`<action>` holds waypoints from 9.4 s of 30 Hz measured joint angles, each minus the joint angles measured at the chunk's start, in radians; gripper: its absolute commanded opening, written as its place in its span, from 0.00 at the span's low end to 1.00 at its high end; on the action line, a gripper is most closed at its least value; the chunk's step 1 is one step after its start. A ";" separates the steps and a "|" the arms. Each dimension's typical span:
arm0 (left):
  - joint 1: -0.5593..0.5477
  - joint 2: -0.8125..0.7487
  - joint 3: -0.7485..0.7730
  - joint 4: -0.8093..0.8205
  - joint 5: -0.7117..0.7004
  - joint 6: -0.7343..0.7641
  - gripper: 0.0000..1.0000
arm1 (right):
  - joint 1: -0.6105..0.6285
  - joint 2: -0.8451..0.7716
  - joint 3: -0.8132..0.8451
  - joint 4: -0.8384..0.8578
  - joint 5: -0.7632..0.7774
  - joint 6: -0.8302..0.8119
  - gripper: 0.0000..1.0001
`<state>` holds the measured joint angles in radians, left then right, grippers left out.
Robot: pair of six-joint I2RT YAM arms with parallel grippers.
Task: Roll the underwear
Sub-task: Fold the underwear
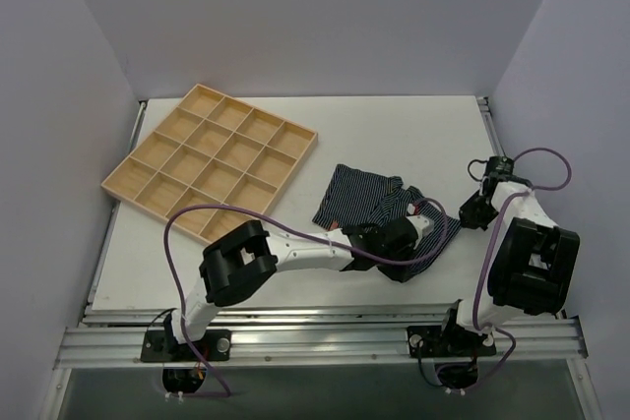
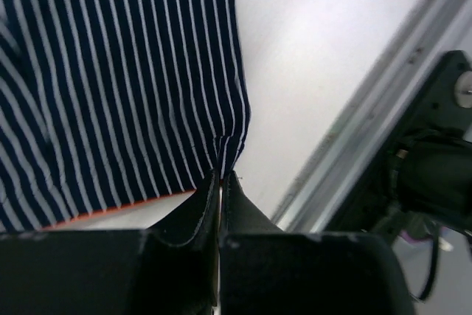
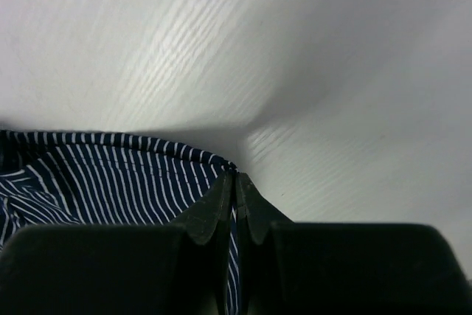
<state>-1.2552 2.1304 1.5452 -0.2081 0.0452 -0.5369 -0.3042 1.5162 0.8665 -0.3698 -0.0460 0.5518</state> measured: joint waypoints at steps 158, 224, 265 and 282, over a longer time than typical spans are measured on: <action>0.507 -0.099 -0.120 -0.316 0.115 -0.088 0.52 | 0.366 0.372 0.449 -0.080 0.118 -0.181 0.20; 0.490 -0.102 -0.120 -0.332 0.111 -0.105 0.52 | 0.752 -0.065 -0.134 0.040 -0.104 0.074 0.16; 0.547 0.013 0.048 -0.378 0.339 -0.032 0.54 | 0.324 -0.007 0.214 -0.151 0.058 0.035 0.27; 0.343 -0.115 -0.245 -0.128 0.356 -0.251 0.44 | 0.150 0.135 0.226 -0.101 0.030 0.037 0.26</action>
<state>-0.9119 2.0155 1.2999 -0.3359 0.4007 -0.7876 -0.1539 1.6512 1.0924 -0.4709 -0.0162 0.5884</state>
